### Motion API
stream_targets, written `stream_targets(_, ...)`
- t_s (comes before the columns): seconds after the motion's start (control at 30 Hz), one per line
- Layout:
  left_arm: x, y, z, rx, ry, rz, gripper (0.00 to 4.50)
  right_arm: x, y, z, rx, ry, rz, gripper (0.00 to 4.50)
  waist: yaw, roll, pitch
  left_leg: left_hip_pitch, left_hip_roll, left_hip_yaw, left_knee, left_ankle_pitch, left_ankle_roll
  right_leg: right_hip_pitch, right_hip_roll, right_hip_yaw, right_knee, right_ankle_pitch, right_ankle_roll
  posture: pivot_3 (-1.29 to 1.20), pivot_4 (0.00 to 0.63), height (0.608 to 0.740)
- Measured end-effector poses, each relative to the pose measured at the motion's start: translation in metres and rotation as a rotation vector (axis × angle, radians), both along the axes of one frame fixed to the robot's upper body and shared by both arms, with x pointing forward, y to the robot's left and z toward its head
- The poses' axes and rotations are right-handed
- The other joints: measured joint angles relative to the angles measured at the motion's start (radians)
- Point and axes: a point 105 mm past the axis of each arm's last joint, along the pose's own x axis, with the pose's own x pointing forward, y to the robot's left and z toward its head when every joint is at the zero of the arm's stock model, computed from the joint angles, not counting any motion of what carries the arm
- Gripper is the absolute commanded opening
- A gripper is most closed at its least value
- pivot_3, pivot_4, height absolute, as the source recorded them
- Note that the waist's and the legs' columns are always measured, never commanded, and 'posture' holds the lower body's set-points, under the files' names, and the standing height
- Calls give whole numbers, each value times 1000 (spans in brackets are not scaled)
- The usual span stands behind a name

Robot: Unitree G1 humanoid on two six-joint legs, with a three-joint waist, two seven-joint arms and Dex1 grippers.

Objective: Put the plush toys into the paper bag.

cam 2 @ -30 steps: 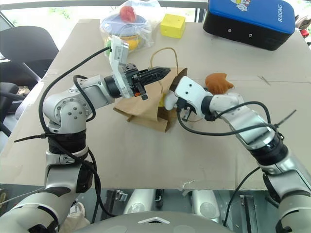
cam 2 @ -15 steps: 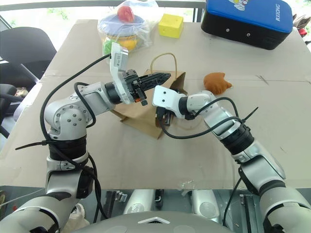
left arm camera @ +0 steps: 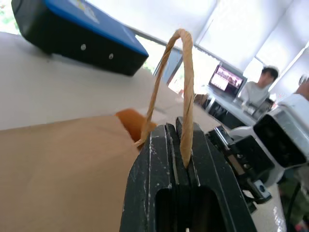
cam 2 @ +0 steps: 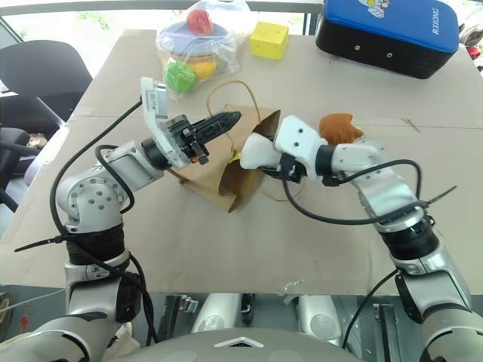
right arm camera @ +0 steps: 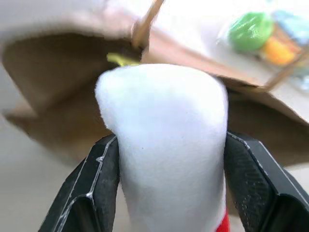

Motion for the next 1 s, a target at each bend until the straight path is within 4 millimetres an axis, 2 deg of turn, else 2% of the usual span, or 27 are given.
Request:
stream_targets(0.07,2,2,3,-37,10,8,0,-5,-4,10,29,2,-12,2901,-1,0,0,0,0,0,0,0,0,0,0,0,0,0,0,0,150,740)
stream_targets(0.17,3,1,5,-68,19,1,0,-4,-5,7,11,8,-38,2901,-2,0,0,0,-1,0,0,0,0,0,1,0,0,0,0,0,150,740)
stream_targets(0.23,2,-1,5,-70,21,-6,0,2,0,-10,-35,32,-52,2901,-6,0,0,0,-1,0,0,0,0,0,4,0,0,0,0,0,150,740)
stream_targets(0.33,0,-6,6,-83,23,-38,0,12,8,-50,-148,83,-58,2901,-7,0,0,0,-1,0,0,0,0,0,5,0,0,0,0,0,150,740)
stream_targets(0.37,-1,-7,6,-85,26,-44,0,16,12,-56,-165,87,-55,2901,-8,0,0,0,-1,1,0,0,0,0,5,1,0,0,0,0,150,740)
stream_targets(0.43,-2,-8,7,-86,28,-56,0,24,23,-58,-171,71,-42,2901,-10,0,0,0,-2,1,0,1,-2,0,5,1,0,0,0,0,150,740)
stream_targets(0.53,-4,-11,6,-89,36,-76,0,32,57,-41,-131,1,47,2901,-13,0,0,1,-1,0,0,3,-4,0,7,1,0,0,0,0,150,740)
stream_targets(0.6,-5,-12,6,-100,36,-75,0,30,74,-34,-97,2,125,3444,-13,0,0,1,0,0,-1,3,-4,0,7,1,-1,0,0,0,150,740)
stream_targets(0.67,-5,-8,4,-97,42,-55,0,30,81,-37,-86,8,173,4228,-6,0,0,1,-1,-1,-2,3,-4,0,5,0,-1,0,0,0,150,740)
stream_targets(0.7,-5,-7,1,-97,54,-48,0,31,83,-40,-84,9,183,4440,-4,0,0,0,-2,-1,-2,3,-4,0,3,-1,-1,0,0,0,150,740)
stream_targets(0.83,-8,-3,-7,-90,77,-40,0,32,80,-49,-91,-25,189,4440,-4,0,0,0,-4,0,-2,2,-4,0,-2,-1,-1,0,0,0,150,740)
stream_targets(1.0,-13,0,-13,-57,76,-26,0,21,53,-61,-121,-15,178,4440,-6,0,0,0,-3,-1,-2,2,-4,0,-4,-1,-1,0,0,0,150,740)
